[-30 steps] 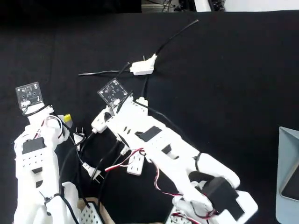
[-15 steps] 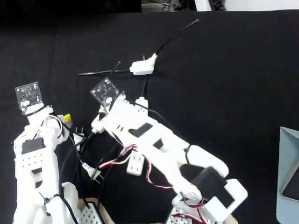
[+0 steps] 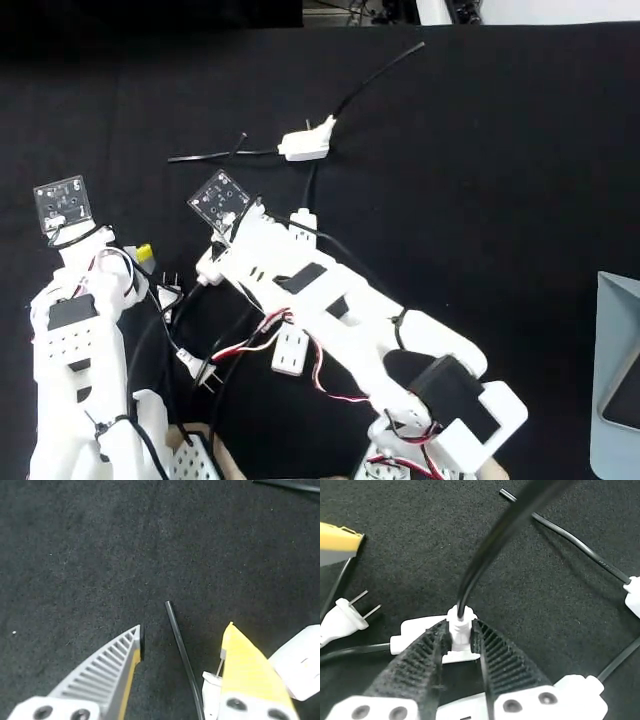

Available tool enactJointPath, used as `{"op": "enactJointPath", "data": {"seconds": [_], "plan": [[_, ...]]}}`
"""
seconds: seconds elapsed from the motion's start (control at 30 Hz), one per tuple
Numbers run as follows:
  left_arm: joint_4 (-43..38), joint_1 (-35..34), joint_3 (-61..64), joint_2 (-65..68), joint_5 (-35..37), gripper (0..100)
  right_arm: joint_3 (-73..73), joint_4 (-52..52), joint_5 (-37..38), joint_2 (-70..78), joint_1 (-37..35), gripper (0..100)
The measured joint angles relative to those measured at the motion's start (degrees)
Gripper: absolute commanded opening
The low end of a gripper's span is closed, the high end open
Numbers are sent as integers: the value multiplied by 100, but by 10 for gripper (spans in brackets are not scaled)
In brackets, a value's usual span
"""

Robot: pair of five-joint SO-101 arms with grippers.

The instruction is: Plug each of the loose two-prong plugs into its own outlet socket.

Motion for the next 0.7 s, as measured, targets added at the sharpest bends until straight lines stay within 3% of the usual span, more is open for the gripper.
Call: {"op": "enactJointPath", "data": {"seconds": [0.7], "plan": [[0, 0, 0, 0, 0, 256, -9, 123, -9, 79, 114, 11]]}}
